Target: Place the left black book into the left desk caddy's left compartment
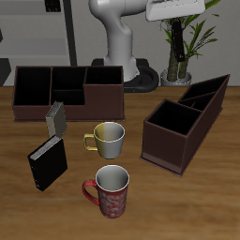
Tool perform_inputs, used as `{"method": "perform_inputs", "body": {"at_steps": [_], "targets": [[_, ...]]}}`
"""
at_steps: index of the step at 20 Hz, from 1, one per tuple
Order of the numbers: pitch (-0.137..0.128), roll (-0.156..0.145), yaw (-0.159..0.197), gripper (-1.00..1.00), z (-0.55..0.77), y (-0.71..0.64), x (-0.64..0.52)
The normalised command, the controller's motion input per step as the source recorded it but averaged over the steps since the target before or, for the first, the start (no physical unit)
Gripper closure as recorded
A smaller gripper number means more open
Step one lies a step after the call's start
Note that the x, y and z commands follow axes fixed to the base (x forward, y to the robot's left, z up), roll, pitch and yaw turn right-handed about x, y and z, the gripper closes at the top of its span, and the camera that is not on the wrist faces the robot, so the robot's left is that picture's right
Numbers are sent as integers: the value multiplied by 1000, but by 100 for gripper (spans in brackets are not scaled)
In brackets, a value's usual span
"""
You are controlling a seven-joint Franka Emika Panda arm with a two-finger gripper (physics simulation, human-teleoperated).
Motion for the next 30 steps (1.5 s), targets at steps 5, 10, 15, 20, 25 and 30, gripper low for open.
{"method": "perform_inputs", "body": {"at_steps": [5, 10, 15, 20, 25, 30], "targets": [[26, -3, -34, 100, -174, 183, -6], [27, -6, -32, 100, -188, 234, 75], [-13, 16, -37, 100, 81, 213, 10], [-7, 1, -38, 100, 69, 162, 169], [8, 16, -22, 100, -33, 147, 150], [40, 21, -38, 100, -153, 218, 95]]}}
